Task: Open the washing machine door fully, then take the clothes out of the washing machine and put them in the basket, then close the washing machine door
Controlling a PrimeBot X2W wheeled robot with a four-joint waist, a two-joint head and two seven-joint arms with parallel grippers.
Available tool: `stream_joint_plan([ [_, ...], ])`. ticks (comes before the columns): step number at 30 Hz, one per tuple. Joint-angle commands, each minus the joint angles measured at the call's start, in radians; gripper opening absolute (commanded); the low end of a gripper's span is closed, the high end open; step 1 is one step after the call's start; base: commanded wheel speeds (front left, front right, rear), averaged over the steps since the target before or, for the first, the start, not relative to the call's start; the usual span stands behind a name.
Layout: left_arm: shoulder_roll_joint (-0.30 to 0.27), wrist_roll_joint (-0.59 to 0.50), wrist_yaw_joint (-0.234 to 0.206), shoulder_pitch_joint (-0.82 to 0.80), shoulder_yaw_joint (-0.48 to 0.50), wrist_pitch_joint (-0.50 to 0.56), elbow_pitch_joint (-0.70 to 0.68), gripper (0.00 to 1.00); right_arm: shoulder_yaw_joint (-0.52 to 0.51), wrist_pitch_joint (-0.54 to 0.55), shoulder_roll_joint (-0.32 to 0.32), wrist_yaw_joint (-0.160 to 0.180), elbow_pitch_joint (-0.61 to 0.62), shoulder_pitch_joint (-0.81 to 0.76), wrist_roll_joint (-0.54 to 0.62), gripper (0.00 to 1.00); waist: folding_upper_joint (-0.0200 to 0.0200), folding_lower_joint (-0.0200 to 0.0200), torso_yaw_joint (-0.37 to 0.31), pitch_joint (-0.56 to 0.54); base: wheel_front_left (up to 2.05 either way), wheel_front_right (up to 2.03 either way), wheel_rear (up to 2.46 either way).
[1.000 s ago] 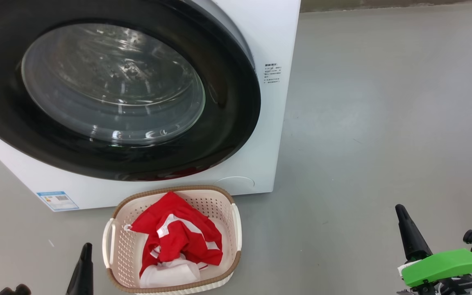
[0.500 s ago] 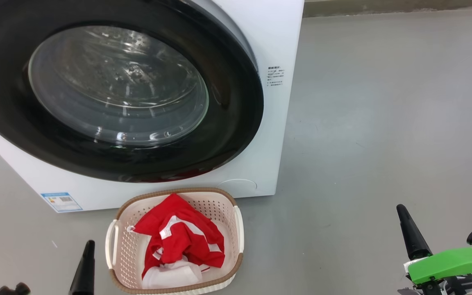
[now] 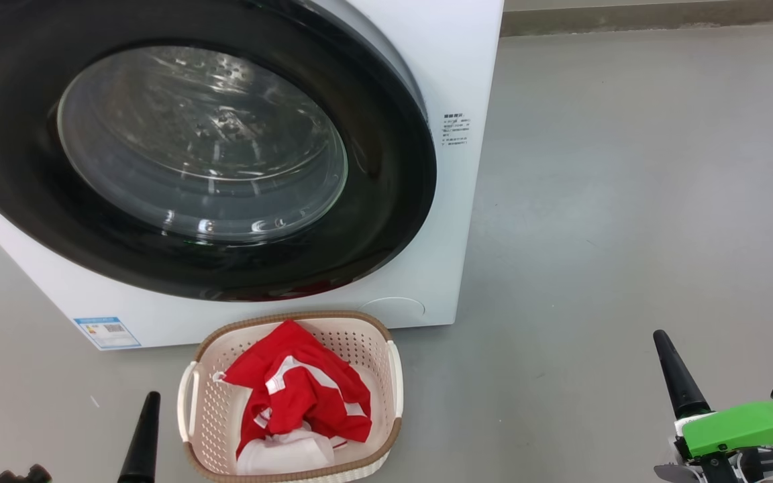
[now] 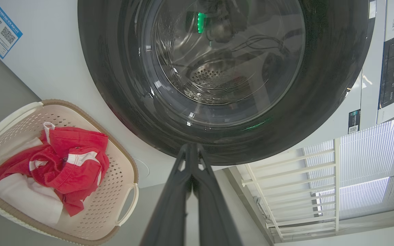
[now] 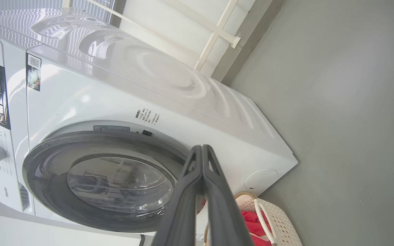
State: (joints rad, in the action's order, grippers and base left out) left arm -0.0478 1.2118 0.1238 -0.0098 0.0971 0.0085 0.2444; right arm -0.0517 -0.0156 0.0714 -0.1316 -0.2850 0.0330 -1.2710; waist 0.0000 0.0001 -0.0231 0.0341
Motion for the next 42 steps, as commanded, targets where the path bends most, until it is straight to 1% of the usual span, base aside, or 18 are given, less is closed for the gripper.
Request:
stream_joint_plan([
  [1,-0.006,0.037,0.005,-0.053,0.02,0.009,-0.017,0.0,0.005,0.012,0.009,0.001,0.031,0.049,-0.044,0.0,0.0,0.0,0.002,-0.002,0.0,0.0,0.0],
  [35,-0.002,0.391,0.007,-0.098,0.017,0.104,0.001,0.0,-0.041,0.111,-0.006,0.001,0.041,0.073,-0.35,0.0,0.0,-0.0001,0.023,-0.031,0.0,0.0,0.0],
  [42,-0.002,0.396,0.007,-0.098,0.017,0.105,0.001,0.0,-0.044,0.114,-0.008,0.001,0.041,0.073,-0.353,0.0,0.0,-0.0001,0.023,-0.031,0.0,0.0,0.0],
])
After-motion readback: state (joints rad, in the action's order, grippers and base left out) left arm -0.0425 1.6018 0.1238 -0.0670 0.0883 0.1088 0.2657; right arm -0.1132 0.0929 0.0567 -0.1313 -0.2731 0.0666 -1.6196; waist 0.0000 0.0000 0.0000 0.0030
